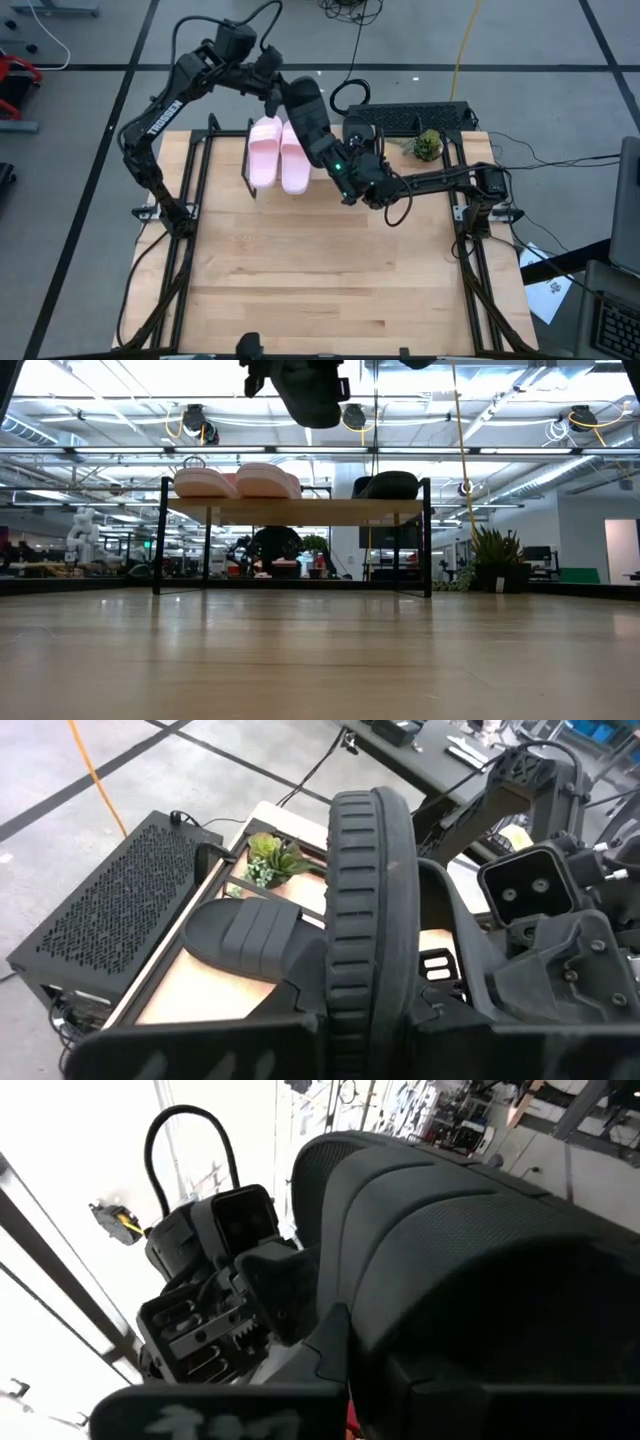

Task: Pick and place slides into the shelf
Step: Put the black slipper on the shelf

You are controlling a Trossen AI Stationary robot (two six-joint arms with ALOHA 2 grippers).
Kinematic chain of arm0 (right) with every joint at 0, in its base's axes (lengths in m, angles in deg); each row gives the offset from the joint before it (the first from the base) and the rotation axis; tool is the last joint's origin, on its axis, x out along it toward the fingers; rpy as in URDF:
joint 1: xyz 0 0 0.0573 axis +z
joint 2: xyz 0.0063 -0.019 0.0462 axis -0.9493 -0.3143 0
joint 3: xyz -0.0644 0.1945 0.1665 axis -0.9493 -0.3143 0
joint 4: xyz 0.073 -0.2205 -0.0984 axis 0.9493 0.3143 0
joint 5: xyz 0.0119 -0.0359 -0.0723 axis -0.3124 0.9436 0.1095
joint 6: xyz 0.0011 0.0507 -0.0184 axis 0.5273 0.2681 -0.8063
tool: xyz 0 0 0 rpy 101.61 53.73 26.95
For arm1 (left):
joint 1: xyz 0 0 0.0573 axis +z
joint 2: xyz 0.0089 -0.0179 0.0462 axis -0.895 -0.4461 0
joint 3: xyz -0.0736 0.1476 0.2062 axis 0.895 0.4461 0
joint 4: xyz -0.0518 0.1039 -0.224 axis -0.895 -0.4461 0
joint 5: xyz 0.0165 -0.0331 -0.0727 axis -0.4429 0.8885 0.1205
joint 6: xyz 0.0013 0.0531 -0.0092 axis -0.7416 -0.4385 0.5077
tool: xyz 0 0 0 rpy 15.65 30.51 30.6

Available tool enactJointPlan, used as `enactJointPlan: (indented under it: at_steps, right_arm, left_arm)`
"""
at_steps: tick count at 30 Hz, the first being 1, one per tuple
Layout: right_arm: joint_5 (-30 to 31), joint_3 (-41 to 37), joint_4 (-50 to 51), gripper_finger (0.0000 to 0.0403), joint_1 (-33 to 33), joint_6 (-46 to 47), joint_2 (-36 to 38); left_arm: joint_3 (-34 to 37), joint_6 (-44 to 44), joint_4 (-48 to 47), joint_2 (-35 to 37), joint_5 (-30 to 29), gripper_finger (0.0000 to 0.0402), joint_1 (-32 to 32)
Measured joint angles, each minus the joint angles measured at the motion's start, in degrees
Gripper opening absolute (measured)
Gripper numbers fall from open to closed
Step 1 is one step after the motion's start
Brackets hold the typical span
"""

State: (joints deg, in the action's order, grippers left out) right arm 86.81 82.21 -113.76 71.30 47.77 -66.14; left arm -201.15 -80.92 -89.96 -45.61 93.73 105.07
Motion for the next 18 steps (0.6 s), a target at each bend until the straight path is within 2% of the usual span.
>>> enactJointPlan:
  at_steps: [10,18]
  right_arm:
    - [-1.66,0.0,-0.01,0.0004,-0.02,-1.31,0.0]
    - [-6.38,0.0,0.01,0.0004,0.0,0.55,0.0]
  left_arm:
    - [0.0,-0.99,0.17,0.11,0.36,0.0029,0.37]
    - [0.0,-1.78,0.11,0.26,0.64,0.0029,1.37]
